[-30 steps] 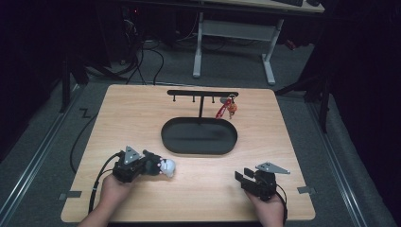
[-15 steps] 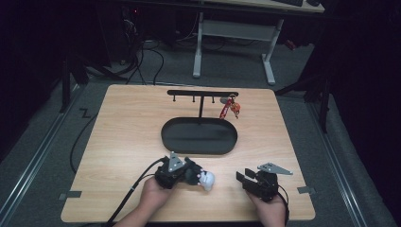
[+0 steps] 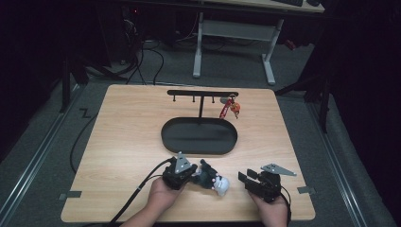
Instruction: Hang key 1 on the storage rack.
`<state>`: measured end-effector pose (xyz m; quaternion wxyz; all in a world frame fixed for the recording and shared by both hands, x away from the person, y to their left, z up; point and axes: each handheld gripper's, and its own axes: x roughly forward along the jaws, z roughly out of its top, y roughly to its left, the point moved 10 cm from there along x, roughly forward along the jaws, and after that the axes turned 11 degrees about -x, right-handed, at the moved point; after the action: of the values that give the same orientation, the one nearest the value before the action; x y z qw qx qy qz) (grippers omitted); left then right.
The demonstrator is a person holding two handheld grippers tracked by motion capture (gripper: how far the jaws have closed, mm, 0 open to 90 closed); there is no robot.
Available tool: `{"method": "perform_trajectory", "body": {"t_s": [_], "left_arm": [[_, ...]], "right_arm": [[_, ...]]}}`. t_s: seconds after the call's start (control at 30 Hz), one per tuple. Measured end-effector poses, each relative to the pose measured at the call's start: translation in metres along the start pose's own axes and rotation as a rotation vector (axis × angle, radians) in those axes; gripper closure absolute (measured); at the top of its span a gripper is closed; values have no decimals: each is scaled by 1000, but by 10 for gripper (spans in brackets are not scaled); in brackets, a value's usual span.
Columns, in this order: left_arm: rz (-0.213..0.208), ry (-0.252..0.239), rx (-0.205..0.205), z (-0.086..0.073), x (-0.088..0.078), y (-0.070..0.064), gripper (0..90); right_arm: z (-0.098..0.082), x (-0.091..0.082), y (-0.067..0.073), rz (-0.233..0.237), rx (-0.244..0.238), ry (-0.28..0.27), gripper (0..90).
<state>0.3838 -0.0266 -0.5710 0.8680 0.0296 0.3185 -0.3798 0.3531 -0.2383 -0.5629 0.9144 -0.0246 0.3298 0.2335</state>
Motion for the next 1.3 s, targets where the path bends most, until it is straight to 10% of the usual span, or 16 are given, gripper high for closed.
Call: {"method": "perform_trajectory", "body": {"t_s": [0.3,0.83,1.3], "left_arm": [[-38,59,24,-27,-7,-24,895],[10,60,33,17,58,-34,862],[79,-24,-7,3,-8,21,720]], "right_arm": [[2,4,4,4,-8,4,537],[0,-1,-8,-7,23,-10,544],[-3,-4,-20,-45,26,-7,532]]}}
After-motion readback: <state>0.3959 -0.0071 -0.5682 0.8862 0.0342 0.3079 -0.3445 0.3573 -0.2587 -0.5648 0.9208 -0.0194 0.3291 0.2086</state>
